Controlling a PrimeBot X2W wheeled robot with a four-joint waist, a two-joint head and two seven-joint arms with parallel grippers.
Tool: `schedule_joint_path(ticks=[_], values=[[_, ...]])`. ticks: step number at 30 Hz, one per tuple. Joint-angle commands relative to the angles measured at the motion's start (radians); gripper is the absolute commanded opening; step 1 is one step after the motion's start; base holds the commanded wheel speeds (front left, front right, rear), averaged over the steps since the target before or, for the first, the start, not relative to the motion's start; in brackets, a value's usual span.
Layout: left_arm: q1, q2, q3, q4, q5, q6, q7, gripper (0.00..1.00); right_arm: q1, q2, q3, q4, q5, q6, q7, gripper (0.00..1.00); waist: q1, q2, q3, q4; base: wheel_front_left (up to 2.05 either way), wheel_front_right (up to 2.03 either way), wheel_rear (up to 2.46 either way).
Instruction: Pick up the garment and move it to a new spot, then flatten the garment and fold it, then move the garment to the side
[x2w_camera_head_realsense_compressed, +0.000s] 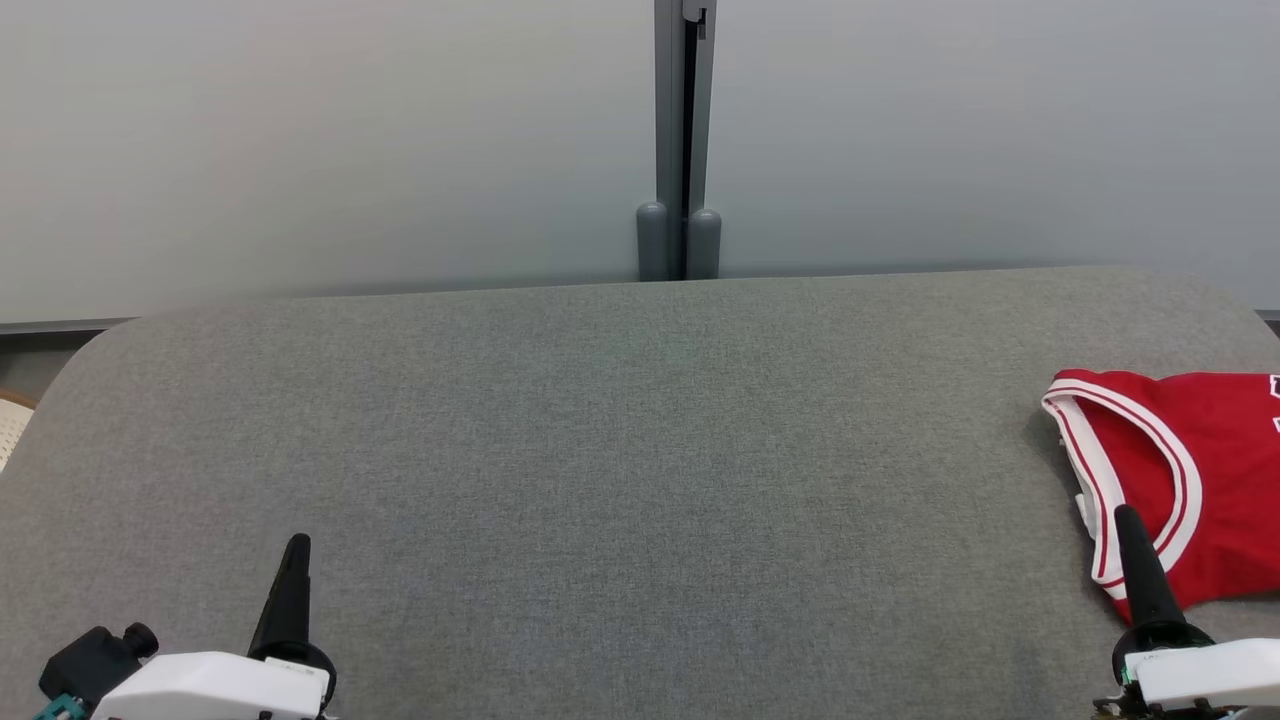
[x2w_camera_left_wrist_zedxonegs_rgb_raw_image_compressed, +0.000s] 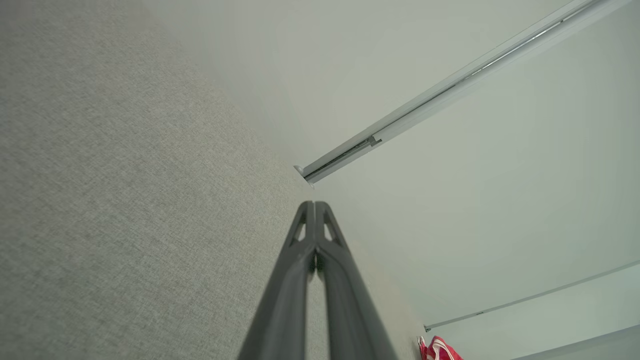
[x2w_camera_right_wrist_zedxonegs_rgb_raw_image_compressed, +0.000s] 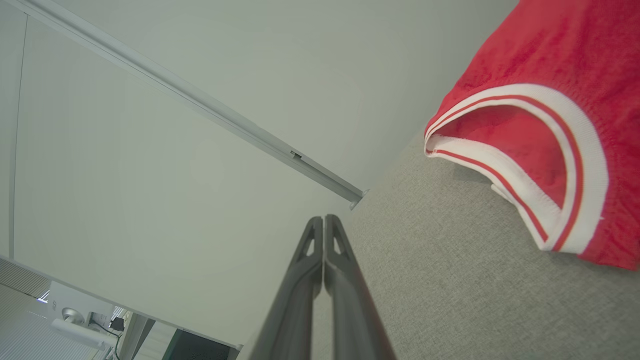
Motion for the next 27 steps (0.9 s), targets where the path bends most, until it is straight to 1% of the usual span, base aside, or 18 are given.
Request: schedule_joint_path(ticks=[1, 21, 27], values=[[-0.036, 0.002, 0.012, -0.004, -0.024, -0.011, 0.005, 0.0, -0.026, -0.004, -0.006, 0.0, 0.026, 0.001, 0.005, 0.0, 0.0, -0.0001, 0.001, -0.001, 0.0, 0.0, 0.0], [-0.082, -0.023, 0.059, 0.034, -0.193, -0.053, 0.045, 0.0, -0.08, 0.006, -0.016, 0.055, 0.216, 0.0, 0.021, 0.0, 0.0, -0.0001, 0.016, -0.009, 0.0, 0.0, 0.0], [-0.101, -0.033, 0.078, 0.048, -0.26, -0.068, 0.063, 0.0, -0.102, 0.01, -0.021, 0.075, 0.29, 0.0, 0.03, 0.0, 0.0, -0.0001, 0.023, -0.013, 0.0, 0.0, 0.0]])
